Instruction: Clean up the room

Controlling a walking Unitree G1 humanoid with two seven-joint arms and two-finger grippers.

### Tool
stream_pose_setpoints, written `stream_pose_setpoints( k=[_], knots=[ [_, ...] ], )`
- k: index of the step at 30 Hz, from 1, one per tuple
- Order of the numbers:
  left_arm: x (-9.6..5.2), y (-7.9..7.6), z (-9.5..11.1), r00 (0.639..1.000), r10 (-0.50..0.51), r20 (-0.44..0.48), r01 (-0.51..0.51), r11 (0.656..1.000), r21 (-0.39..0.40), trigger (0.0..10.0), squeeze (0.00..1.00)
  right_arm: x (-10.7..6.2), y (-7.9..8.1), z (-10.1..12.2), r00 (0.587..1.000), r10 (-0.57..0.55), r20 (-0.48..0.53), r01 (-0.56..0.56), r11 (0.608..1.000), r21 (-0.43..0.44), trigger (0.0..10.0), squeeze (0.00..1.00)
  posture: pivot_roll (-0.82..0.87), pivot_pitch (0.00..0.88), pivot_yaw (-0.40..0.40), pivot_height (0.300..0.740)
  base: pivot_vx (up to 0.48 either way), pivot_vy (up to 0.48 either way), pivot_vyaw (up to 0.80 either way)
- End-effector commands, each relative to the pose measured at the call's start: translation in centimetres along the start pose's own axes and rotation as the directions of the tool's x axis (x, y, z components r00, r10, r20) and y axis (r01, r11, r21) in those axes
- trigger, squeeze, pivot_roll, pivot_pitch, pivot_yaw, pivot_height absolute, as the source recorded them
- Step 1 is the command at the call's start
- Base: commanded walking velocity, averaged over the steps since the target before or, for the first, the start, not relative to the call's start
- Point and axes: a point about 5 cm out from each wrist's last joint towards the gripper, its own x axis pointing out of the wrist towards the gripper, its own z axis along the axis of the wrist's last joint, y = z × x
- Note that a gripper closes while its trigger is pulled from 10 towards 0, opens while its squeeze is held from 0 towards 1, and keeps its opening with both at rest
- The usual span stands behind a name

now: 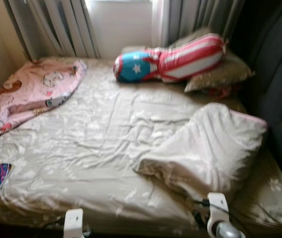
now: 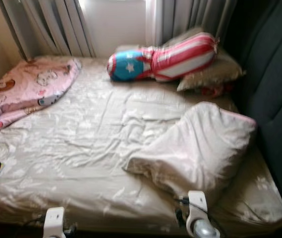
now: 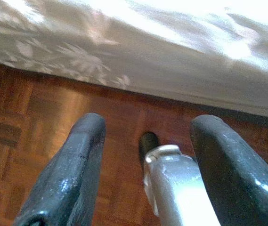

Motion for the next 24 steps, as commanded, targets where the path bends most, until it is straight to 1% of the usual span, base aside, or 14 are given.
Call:
stream_pose_setpoints(
  k=[1, 21, 22, 24],
  knots=[
    [-0.05, -0.37, -0.40, 1.000, -0.006, -0.023, 0.007, 1.000, 0.001, 10.0, 0.00, -0.04, -0.34, -0.05, 1.000, -0.010, -0.004, 0.010, 1.000, 0.003, 10.0, 0.00, -0.03, 0.010, -0.029, 0.719, 0.000, 0.000, 0.00],
    [-0.05, -0.39, -0.39, 1.000, -0.007, -0.021, 0.007, 1.000, -0.020, 10.0, 0.00, -0.03, -0.31, -0.07, 1.000, -0.014, -0.005, 0.014, 1.000, 0.019, 10.0, 0.00, -0.03, 0.009, -0.029, 0.719, 0.000, 0.000, 0.00],
    [-0.05, -0.38, -0.39, 1.000, -0.007, -0.021, 0.007, 1.000, -0.020, 10.0, 0.00, -0.03, -0.30, -0.12, 1.000, -0.016, -0.007, 0.016, 0.999, 0.031, 10.0, 0.00, -0.03, 0.009, -0.029, 0.719, 0.000, 0.000, -0.79],
    [-0.05, -0.37, -0.38, 1.000, -0.007, -0.020, 0.006, 1.000, -0.019, 10.0, 0.00, -0.03, -0.30, -0.10, 1.000, -0.015, -0.006, 0.016, 0.999, 0.029, 10.0, 0.00, -0.03, 0.009, -0.029, 0.719, 0.000, 0.000, -0.79]
  ],
)
